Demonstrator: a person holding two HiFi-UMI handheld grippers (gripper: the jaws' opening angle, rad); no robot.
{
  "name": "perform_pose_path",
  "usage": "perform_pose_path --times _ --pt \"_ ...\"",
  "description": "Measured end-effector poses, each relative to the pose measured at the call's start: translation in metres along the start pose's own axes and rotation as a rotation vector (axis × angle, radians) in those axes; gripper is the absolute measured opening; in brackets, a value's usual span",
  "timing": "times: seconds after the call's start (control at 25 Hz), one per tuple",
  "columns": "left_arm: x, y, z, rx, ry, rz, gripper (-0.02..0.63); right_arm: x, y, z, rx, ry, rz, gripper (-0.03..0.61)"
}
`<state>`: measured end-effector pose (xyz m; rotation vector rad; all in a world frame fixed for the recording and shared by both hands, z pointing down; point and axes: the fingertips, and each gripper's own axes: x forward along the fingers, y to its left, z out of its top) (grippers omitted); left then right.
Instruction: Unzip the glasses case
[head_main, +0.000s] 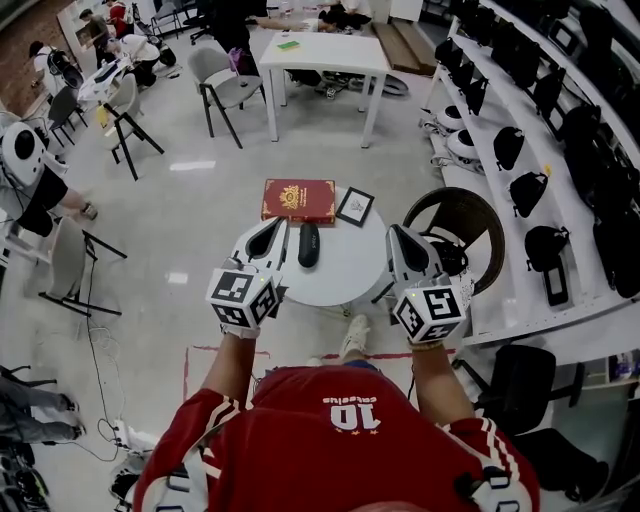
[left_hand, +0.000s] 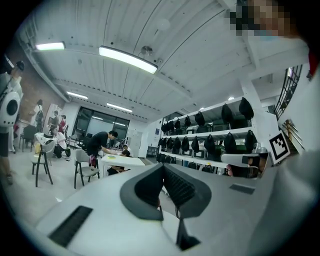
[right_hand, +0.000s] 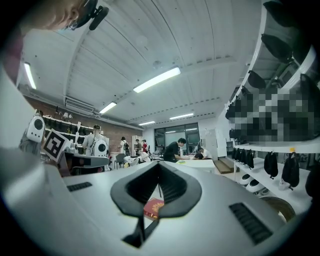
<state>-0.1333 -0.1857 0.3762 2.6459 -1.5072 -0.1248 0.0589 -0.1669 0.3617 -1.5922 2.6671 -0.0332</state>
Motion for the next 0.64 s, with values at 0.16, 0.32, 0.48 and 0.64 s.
perform_pose_path --times 0.16,0.32,0.48,0.64 --pt "0.002 -0.002 -0.001 0.0 0.008 0.001 0.008 -0.003 -0.004 0.002 0.001 -0.004 -0.006 0.015" --pt "0.003 -0.003 -0.004 -0.005 0.009 -0.001 0.008 -0.006 -0.008 0.001 0.001 -0.004 -0.012 0.015" --pt "0.002 -0.004 -0.003 -0.008 0.006 0.003 0.008 -0.009 -0.009 0.001 0.004 -0.002 -0.01 0.015" --pt "0.002 -0.005 -0.002 -0.004 0.005 0.009 0.008 -0.011 -0.011 0.002 0.003 -0.002 -0.012 0.015"
